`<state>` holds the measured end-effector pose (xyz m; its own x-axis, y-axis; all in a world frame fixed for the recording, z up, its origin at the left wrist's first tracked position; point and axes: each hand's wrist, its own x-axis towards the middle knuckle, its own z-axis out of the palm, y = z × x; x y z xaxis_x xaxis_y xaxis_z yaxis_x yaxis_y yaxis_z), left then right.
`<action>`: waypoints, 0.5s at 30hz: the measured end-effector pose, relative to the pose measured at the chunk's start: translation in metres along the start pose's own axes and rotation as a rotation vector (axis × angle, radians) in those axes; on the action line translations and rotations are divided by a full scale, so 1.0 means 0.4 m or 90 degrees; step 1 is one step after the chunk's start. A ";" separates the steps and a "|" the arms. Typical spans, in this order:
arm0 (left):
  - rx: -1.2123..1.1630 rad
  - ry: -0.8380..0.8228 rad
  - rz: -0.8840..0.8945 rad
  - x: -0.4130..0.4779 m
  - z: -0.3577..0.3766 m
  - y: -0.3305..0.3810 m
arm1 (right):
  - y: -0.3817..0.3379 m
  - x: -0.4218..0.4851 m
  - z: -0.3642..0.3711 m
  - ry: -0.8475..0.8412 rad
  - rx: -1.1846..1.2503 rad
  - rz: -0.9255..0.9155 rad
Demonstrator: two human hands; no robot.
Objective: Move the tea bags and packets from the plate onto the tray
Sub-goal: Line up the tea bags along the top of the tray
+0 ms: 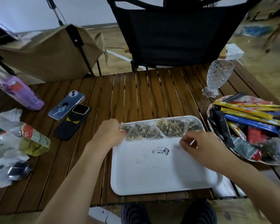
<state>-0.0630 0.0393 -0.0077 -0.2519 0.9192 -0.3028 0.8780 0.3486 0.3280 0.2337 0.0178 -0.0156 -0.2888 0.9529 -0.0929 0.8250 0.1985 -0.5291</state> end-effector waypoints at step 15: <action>-0.057 -0.053 0.031 -0.020 0.034 0.055 | -0.049 -0.005 0.118 -0.066 -0.036 -0.168</action>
<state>-0.0360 0.0371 -0.0101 -0.1718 0.9185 -0.3562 0.8475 0.3221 0.4219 0.1951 0.0011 -0.0448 -0.5433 0.8383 -0.0461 0.7398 0.4520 -0.4983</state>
